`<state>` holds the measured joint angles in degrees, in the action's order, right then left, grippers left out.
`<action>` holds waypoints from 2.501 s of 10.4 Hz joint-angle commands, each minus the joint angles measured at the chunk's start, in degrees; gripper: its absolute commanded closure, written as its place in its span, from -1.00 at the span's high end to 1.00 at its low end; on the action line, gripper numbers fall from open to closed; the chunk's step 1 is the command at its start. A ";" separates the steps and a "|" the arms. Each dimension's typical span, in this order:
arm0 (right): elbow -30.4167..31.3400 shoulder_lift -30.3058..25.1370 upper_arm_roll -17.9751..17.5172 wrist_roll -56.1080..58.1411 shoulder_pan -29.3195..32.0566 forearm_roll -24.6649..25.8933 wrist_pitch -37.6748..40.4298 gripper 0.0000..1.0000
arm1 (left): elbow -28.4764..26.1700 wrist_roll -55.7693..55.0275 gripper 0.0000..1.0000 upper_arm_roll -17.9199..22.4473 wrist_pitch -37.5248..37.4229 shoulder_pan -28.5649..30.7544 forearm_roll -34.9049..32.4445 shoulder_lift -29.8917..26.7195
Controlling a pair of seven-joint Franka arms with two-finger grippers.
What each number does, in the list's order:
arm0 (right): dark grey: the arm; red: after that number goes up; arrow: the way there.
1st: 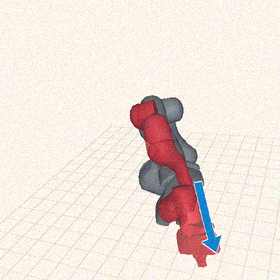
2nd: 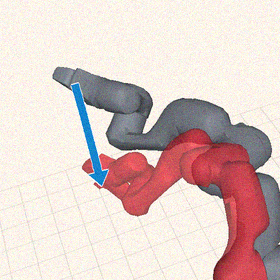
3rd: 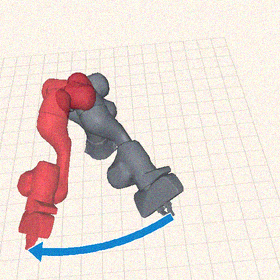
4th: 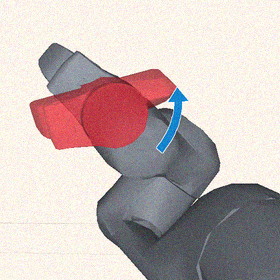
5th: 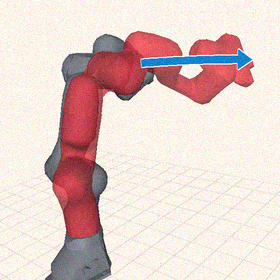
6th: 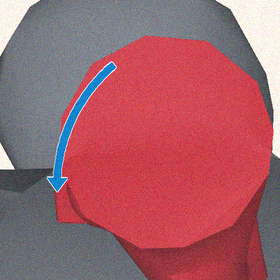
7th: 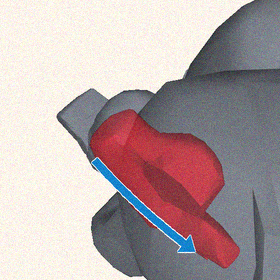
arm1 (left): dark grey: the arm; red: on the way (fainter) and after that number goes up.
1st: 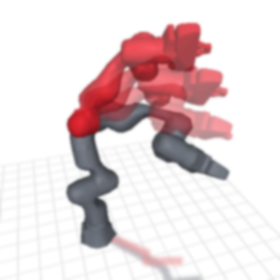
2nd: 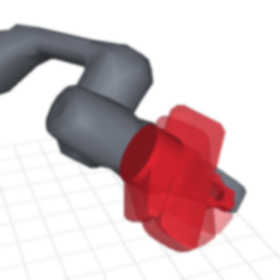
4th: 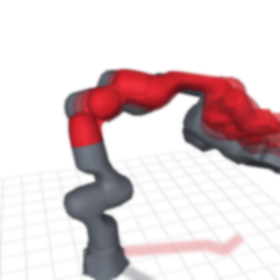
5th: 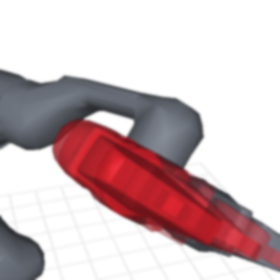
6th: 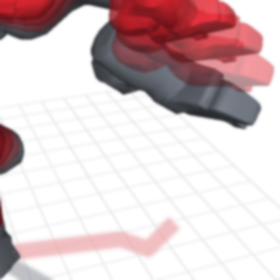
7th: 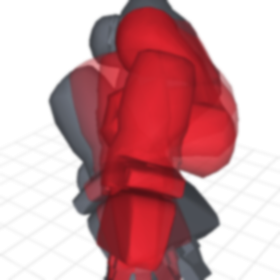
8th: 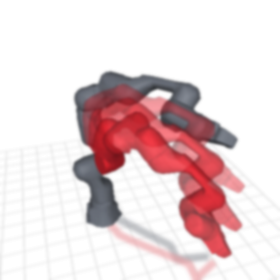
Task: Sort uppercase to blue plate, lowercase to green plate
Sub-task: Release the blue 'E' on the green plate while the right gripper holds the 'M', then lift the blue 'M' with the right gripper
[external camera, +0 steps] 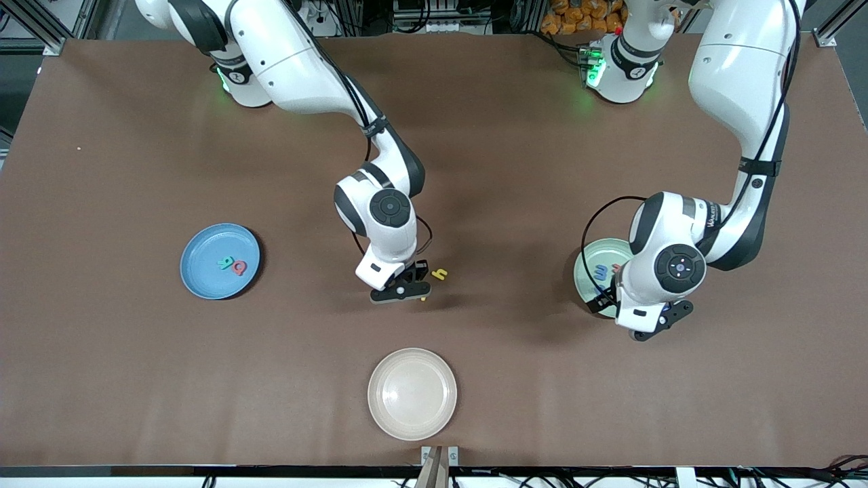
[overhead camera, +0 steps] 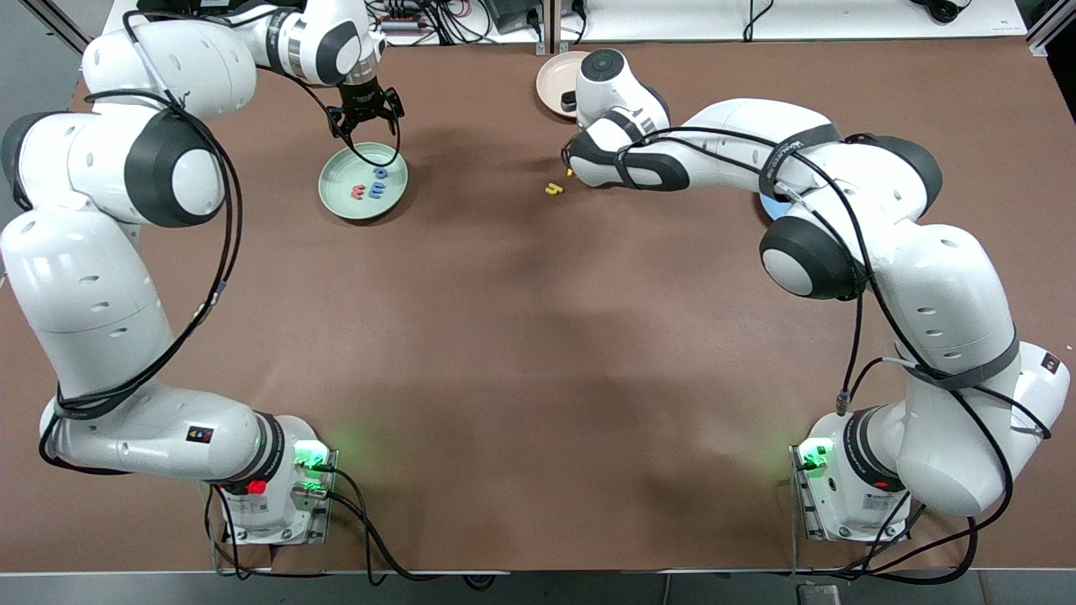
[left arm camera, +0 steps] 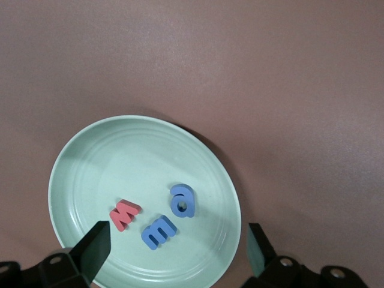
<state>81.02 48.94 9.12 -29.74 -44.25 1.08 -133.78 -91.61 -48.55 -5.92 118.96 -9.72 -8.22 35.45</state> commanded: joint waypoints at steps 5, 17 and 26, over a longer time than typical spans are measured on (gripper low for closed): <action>-1.04 1.78 -0.41 0.56 0.39 0.50 -3.41 0.08 | -0.32 -0.49 1.00 0.12 -0.22 -0.30 -1.63 -0.47; 3.44 2.22 -0.33 1.97 0.39 1.38 -9.74 0.05 | -0.32 -0.49 1.00 0.04 -0.13 -0.30 -1.71 -0.47; 3.44 2.22 -0.33 4.95 0.57 1.38 -9.83 -0.43 | -0.41 -0.49 1.00 0.03 -0.22 -0.39 -1.71 -0.47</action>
<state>83.30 50.52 9.23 -25.95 -44.26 1.65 -142.22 -91.65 -48.55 -5.93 118.94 -9.81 -8.26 35.46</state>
